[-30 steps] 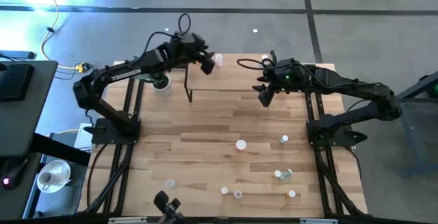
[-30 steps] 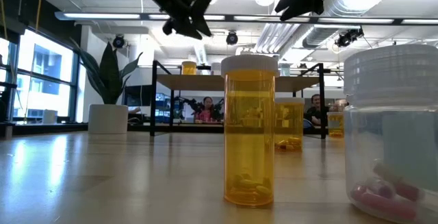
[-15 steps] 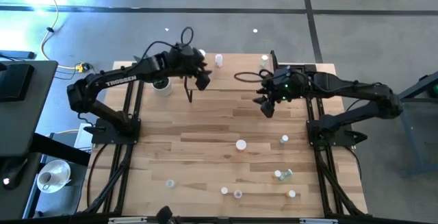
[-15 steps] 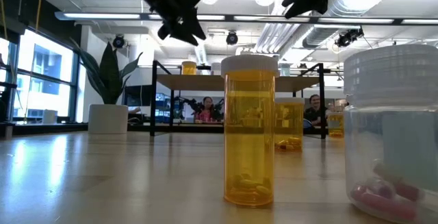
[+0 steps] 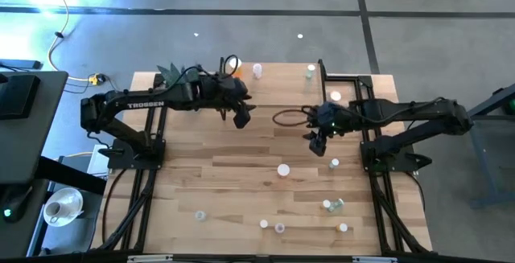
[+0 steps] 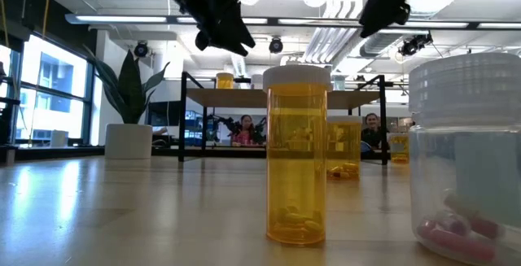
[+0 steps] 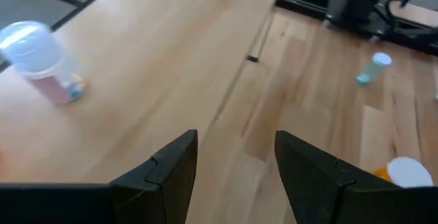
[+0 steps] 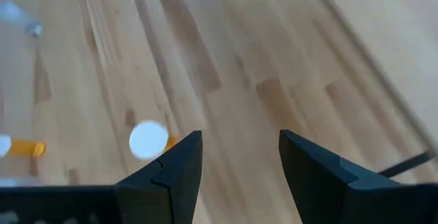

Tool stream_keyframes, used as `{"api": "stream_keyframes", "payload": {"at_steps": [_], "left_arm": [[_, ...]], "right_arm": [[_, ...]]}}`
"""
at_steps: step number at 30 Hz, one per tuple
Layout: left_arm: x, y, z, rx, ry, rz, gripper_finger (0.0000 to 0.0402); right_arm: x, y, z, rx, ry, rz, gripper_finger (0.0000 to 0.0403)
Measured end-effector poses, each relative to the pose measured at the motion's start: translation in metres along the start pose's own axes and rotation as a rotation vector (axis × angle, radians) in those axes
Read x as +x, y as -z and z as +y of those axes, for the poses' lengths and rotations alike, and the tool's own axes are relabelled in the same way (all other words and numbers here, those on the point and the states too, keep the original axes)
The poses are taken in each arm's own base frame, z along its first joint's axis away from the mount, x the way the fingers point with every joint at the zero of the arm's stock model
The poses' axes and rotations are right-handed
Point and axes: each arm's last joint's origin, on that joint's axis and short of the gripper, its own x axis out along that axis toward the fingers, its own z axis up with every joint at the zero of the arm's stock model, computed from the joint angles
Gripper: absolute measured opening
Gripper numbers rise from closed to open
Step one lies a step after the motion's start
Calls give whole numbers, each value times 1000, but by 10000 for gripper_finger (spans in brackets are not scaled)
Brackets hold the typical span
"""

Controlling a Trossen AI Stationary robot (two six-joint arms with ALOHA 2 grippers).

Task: Pick and place medicine bottles onto shelf by color
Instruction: Put the top small orange pill bottle on the shelf

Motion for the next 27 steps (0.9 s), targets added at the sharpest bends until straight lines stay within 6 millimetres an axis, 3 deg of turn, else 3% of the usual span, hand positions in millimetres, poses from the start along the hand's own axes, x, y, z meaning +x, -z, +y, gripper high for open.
{"api": "stream_keyframes", "payload": {"at_steps": [5,11,19,27], "left_arm": [[3,4,-18,41,47,-25,186],[16,34,-32,10,118,-13,186],[23,71,-53,-35,181,-1,186],[22,92,-72,-41,218,-37,186]], "right_arm": [[11,21,12,22,-16,69,185],[18,47,30,46,-43,139,185],[11,67,56,48,-65,139,185],[-4,89,80,-37,-108,125,185]]}}
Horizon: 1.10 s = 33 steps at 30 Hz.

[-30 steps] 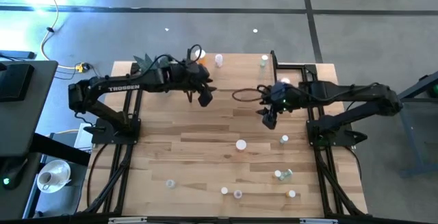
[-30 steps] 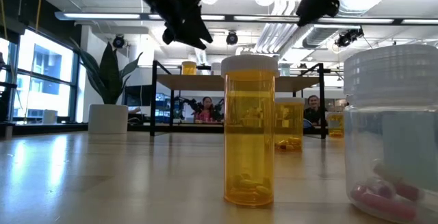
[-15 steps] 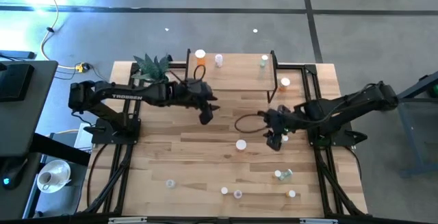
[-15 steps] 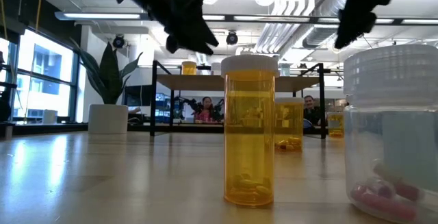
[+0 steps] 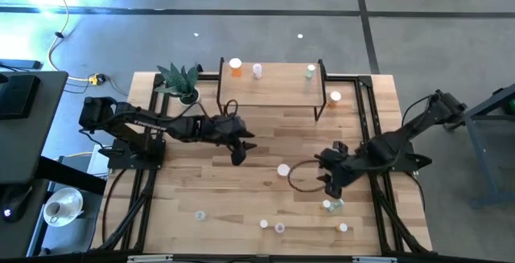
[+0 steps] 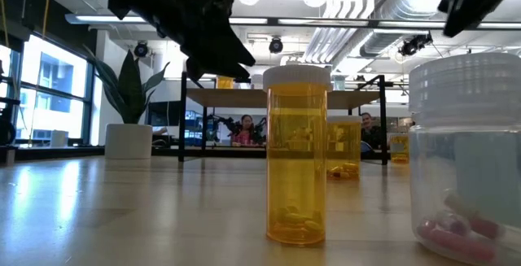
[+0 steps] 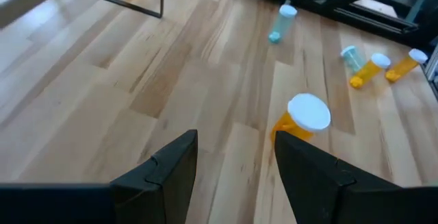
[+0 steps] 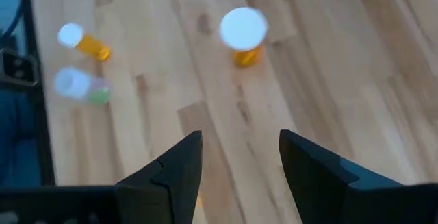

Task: Pick and place medicine bottles onto shelf by color
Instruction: Put the top small orange pill bottle on the shelf

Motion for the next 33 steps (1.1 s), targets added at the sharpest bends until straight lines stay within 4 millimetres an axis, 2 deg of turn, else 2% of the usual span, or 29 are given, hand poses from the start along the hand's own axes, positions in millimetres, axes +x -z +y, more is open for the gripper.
{"api": "stream_keyframes", "payload": {"at_steps": [10,14,24,33], "left_arm": [[-1,0,-10,-15,24,-32,186],[-1,-3,-11,-26,40,-64,186],[-1,-5,-12,-31,45,-83,186],[-1,-5,-12,-31,45,-85,186]], "right_arm": [[-13,30,26,-125,-47,-32,185],[-12,42,35,-138,-32,-51,185],[9,70,60,-68,28,-3,185],[34,87,71,-38,111,28,185]]}}
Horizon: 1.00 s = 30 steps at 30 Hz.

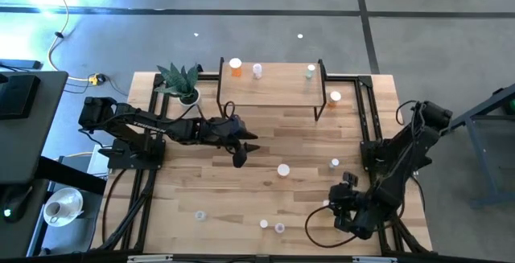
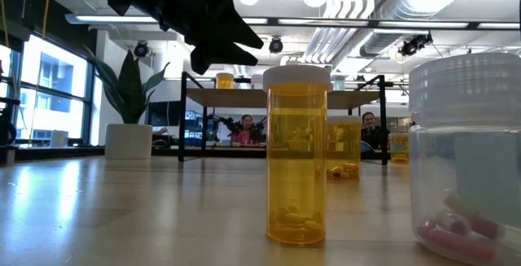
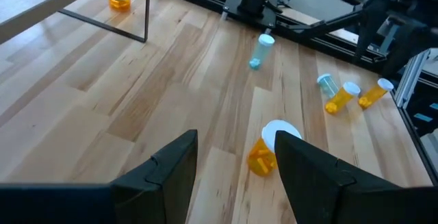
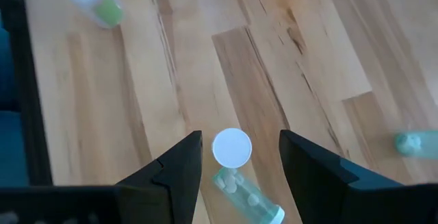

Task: Pick and place medicine bottles onto shelf by color
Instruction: Put the top small orange pill bottle on the shelf

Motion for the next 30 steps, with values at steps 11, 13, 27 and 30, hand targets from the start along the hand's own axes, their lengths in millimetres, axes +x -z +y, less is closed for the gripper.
{"api": "stream_keyframes", "payload": {"at_steps": [11,13,27,30], "left_arm": [[0,0,0,-15,0,0,186],[0,0,0,-19,0,-1,186],[0,0,0,-23,0,-1,186],[0,0,0,-24,0,-1,186]], "right_arm": [[13,4,9,31,1,10,185],[16,5,11,31,6,12,185],[27,10,13,47,54,21,185],[27,10,13,45,57,20,185]]}}
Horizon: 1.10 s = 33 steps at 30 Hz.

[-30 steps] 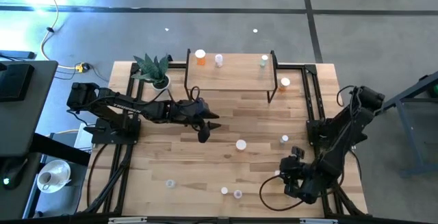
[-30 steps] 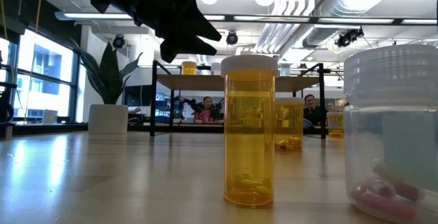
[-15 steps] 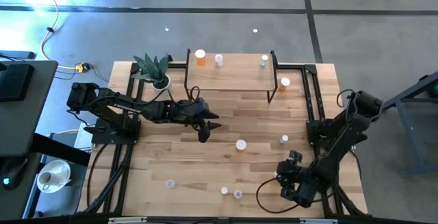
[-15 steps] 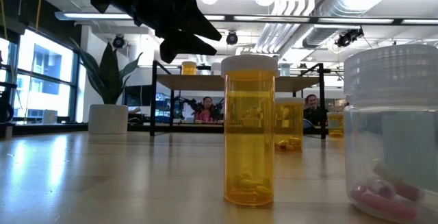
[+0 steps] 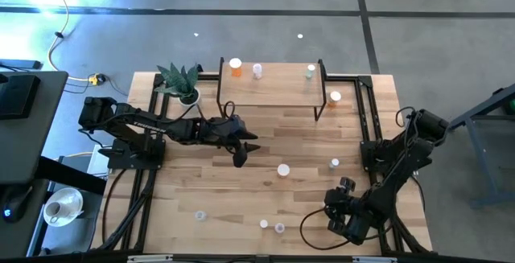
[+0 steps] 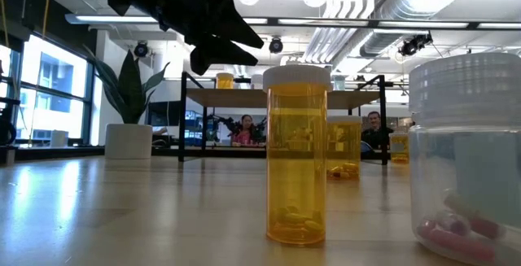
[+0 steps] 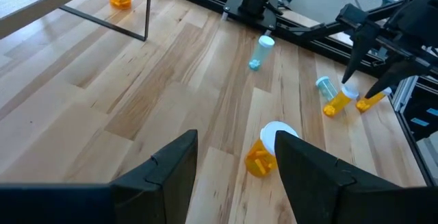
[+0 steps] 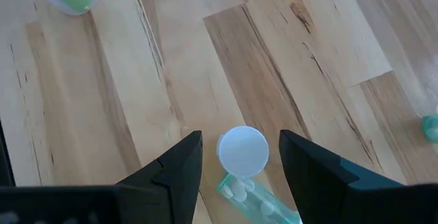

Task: Pick and place medicine bottles onto shelf by color
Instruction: Put the top small orange pill bottle on the shelf

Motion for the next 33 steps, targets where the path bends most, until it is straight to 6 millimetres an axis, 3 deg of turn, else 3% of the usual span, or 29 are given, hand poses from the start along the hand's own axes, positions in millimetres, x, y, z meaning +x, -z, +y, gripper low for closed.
{"api": "stream_keyframes", "payload": {"at_steps": [25,33], "left_arm": [[0,0,0,0,0,0,186],[0,0,0,0,0,1,186]], "right_arm": [[0,0,-2,63,29,-22,185],[16,8,2,53,80,7,185]]}}
